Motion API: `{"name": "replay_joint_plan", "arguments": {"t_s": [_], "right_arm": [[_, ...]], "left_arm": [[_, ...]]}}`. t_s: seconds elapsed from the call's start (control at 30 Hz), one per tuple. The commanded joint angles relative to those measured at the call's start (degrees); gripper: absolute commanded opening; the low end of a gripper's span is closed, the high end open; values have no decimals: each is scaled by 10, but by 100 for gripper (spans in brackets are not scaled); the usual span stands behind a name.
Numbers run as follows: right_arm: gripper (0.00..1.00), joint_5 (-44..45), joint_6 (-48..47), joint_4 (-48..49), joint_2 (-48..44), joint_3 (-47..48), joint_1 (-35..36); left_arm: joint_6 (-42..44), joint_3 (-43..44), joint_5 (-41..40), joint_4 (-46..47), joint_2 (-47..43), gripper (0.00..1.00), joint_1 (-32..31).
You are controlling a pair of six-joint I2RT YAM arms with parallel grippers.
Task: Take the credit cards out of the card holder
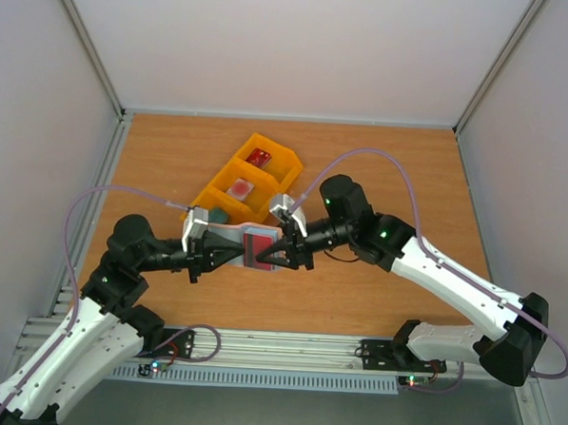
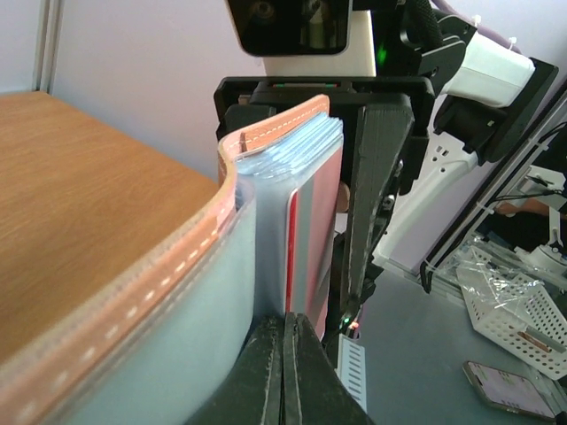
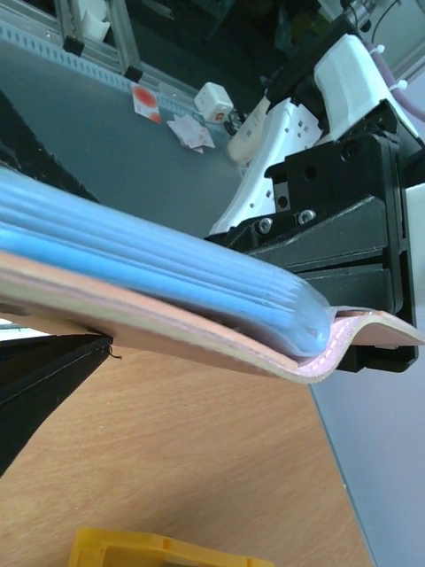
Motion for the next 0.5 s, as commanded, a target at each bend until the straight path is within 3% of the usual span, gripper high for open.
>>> {"name": "replay_joint_plan", "arguments": {"t_s": [0.0,0.47], "right_arm": [[33,-16,-18,-33,-22,0,-5],[11,-4,-30,-72,-52,-9,-30]], "left_arm": [[15,16,7,0,-10,0,1],[54,30,-36,-53,-18,0,8]]}}
